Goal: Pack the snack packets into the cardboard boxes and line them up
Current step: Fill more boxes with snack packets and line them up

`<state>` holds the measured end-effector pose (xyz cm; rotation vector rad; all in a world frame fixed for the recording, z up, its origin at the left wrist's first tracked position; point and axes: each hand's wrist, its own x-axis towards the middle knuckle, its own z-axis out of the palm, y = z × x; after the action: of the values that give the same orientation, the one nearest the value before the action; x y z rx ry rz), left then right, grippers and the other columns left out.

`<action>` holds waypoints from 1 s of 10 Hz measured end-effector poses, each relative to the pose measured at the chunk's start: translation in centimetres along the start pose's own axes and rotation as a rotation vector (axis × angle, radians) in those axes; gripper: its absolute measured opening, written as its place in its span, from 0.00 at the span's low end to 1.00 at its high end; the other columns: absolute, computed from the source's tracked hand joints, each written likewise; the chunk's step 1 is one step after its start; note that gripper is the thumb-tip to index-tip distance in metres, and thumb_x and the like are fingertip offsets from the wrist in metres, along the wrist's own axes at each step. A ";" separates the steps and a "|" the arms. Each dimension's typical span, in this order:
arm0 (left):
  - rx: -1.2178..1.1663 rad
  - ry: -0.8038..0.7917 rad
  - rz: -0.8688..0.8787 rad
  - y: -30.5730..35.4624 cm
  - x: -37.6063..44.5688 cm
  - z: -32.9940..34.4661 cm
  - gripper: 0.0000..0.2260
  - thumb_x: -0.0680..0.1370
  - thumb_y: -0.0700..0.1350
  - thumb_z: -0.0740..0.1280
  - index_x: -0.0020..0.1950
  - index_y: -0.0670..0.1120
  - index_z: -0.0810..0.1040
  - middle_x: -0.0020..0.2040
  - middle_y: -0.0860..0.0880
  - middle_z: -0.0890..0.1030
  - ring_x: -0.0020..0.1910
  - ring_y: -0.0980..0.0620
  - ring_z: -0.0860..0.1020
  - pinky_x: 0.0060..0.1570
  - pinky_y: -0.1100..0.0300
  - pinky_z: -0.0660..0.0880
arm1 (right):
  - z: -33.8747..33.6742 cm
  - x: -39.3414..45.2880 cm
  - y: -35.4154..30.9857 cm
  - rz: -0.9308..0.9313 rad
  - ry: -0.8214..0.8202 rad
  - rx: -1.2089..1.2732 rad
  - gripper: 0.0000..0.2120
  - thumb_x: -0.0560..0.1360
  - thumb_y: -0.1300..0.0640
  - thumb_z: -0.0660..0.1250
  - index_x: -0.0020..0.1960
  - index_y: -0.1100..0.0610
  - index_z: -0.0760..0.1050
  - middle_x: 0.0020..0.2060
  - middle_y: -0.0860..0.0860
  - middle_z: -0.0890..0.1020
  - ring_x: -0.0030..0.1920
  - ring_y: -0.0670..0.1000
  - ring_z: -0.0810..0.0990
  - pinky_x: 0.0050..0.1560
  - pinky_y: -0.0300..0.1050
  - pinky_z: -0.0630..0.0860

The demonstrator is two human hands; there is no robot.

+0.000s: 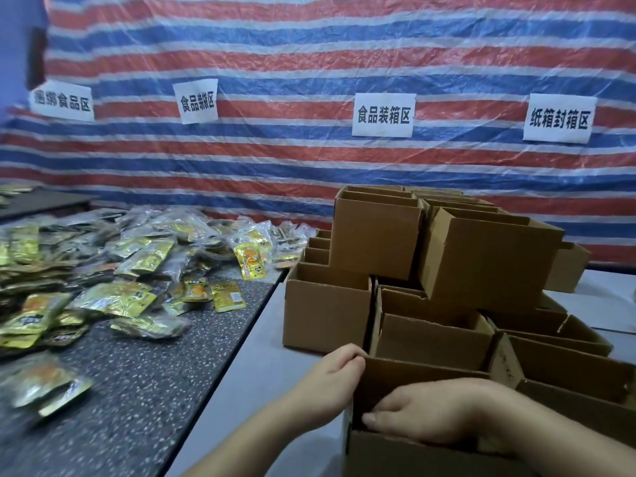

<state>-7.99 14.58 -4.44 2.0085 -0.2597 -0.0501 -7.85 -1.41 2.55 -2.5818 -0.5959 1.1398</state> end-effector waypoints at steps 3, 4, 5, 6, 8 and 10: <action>0.130 0.226 -0.082 -3.8 1.8 -8.8 0.12 0.84 0.51 0.57 0.65 0.52 0.72 0.58 0.54 0.77 0.55 0.57 0.76 0.51 0.60 0.72 | -2.3 -0.6 2.0 -0.167 0.749 0.076 0.08 0.82 0.46 0.60 0.61 0.39 0.71 0.51 0.34 0.74 0.50 0.35 0.73 0.43 0.29 0.70; 0.466 0.279 -0.216 -8.4 3.1 -14.7 0.16 0.82 0.44 0.58 0.70 0.47 0.70 0.64 0.48 0.76 0.59 0.50 0.76 0.55 0.56 0.75 | -1.8 0.8 2.7 -0.053 0.642 0.000 0.18 0.80 0.38 0.55 0.68 0.39 0.68 0.52 0.32 0.72 0.51 0.33 0.72 0.47 0.30 0.71; 0.869 0.287 -0.360 -13.1 3.5 -20.3 0.23 0.77 0.38 0.60 0.73 0.46 0.67 0.68 0.47 0.73 0.62 0.48 0.75 0.59 0.53 0.76 | -1.4 1.4 2.9 0.043 0.585 -0.075 0.29 0.70 0.29 0.42 0.65 0.33 0.67 0.52 0.33 0.73 0.49 0.35 0.73 0.47 0.30 0.69; 1.245 0.187 -0.453 -16.4 3.4 -24.8 0.26 0.77 0.41 0.66 0.75 0.47 0.63 0.70 0.48 0.71 0.64 0.50 0.73 0.61 0.56 0.75 | -1.5 1.7 3.1 0.082 0.605 -0.109 0.28 0.73 0.30 0.40 0.65 0.33 0.68 0.49 0.35 0.75 0.47 0.37 0.73 0.44 0.29 0.68; 1.491 -0.042 -0.621 -21.2 4.3 -28.4 0.31 0.81 0.43 0.59 0.81 0.50 0.49 0.81 0.50 0.54 0.78 0.52 0.57 0.75 0.52 0.58 | -1.1 1.5 3.1 0.095 0.633 -0.156 0.17 0.81 0.34 0.44 0.54 0.35 0.71 0.52 0.38 0.81 0.49 0.38 0.77 0.46 0.31 0.71; 1.437 -0.041 -0.552 -34.3 0.4 -38.6 0.24 0.81 0.41 0.59 0.77 0.48 0.60 0.76 0.47 0.66 0.72 0.50 0.68 0.65 0.57 0.70 | -0.7 1.5 3.4 0.058 0.633 -0.150 0.20 0.82 0.36 0.44 0.53 0.39 0.74 0.46 0.42 0.82 0.48 0.41 0.80 0.53 0.38 0.77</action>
<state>3.75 62.92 -18.15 3.4538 0.3849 -0.3261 -5.50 -3.77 0.72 -2.8766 -0.4637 0.2463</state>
